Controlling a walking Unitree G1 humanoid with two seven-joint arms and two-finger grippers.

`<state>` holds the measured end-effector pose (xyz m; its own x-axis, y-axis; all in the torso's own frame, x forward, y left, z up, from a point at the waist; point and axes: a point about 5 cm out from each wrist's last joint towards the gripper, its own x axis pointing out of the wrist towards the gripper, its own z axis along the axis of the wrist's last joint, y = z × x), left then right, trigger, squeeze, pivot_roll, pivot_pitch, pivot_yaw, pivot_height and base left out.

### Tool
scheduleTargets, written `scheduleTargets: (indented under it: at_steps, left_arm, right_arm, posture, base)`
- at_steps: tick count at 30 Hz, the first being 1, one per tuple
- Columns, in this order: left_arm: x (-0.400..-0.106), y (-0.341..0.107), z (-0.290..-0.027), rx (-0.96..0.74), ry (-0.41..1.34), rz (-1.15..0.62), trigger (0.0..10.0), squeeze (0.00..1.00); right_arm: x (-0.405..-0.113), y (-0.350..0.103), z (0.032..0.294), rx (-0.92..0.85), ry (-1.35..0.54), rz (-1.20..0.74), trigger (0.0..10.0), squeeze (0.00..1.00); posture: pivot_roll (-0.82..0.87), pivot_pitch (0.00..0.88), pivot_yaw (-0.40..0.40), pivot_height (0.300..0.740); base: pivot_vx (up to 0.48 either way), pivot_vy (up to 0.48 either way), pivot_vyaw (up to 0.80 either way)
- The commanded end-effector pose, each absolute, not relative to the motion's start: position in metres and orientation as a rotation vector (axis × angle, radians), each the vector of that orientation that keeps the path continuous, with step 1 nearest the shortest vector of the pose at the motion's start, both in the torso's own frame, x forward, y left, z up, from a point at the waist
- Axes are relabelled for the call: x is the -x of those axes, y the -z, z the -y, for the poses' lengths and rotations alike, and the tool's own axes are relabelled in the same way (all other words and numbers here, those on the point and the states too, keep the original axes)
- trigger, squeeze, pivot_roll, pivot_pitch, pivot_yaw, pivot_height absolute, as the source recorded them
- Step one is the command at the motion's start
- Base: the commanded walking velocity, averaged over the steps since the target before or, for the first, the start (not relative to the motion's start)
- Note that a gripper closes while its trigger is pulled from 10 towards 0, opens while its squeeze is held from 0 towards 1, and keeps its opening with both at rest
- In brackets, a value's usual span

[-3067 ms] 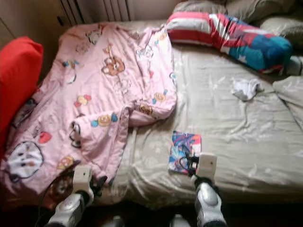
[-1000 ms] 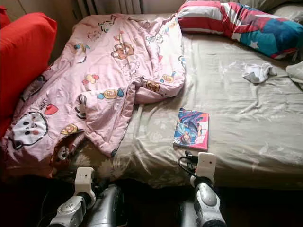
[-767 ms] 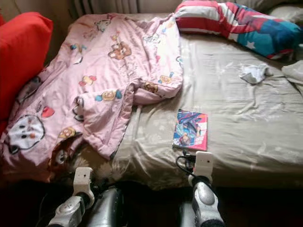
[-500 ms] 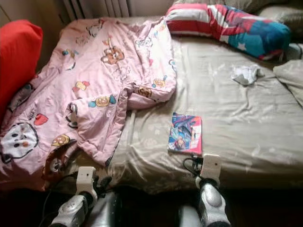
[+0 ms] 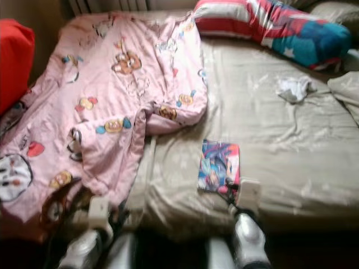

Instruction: Clean up the room

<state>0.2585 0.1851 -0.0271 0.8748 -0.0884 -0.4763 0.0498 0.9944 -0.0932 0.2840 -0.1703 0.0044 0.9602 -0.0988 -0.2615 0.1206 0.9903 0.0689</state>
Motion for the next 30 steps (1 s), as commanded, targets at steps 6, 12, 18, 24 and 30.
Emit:
scheduleTargets:
  at_steps: [6,12,18,24,30]
  left_arm:
    - [-0.2520,0.0328,-0.1808,0.101,0.072,-0.521,10.0,0.00]
    - [-0.2515,0.0330,-0.1814,0.099,0.073,-0.522,10.0,0.00]
    - [-0.2515,0.0330,-0.1814,0.099,0.073,-0.522,10.0,0.00]
    - [-0.2515,0.0330,-0.1814,0.099,0.073,-0.522,10.0,0.00]
    - [-0.2515,0.0330,-0.1814,0.099,0.073,-0.522,10.0,0.00]
  right_arm:
    - [-0.2790,0.0008,0.1838,-0.100,0.156,-0.295,10.0,0.00]
    - [-0.2809,-0.0007,0.1845,-0.115,0.164,-0.290,10.0,0.00]
    - [-0.2809,-0.0007,0.1845,-0.115,0.164,-0.290,10.0,0.00]
    - [-0.2809,-0.0007,0.1845,-0.115,0.164,-0.290,10.0,0.00]
    - [-0.2809,-0.0007,0.1845,-0.115,0.164,-0.290,10.0,0.00]
  posture:
    - [-0.04,0.222,0.076,0.626]
    - [-0.04,0.226,0.078,0.626]
    - [-0.04,0.226,0.078,0.626]
    - [-0.04,0.226,0.078,0.626]
    - [-0.04,0.226,0.078,0.626]
  base:
    - [0.000,0.000,0.00]
    - [0.000,0.000,0.00]
    - [0.000,0.000,0.00]
    - [0.000,0.000,0.00]
    - [0.000,0.000,0.00]
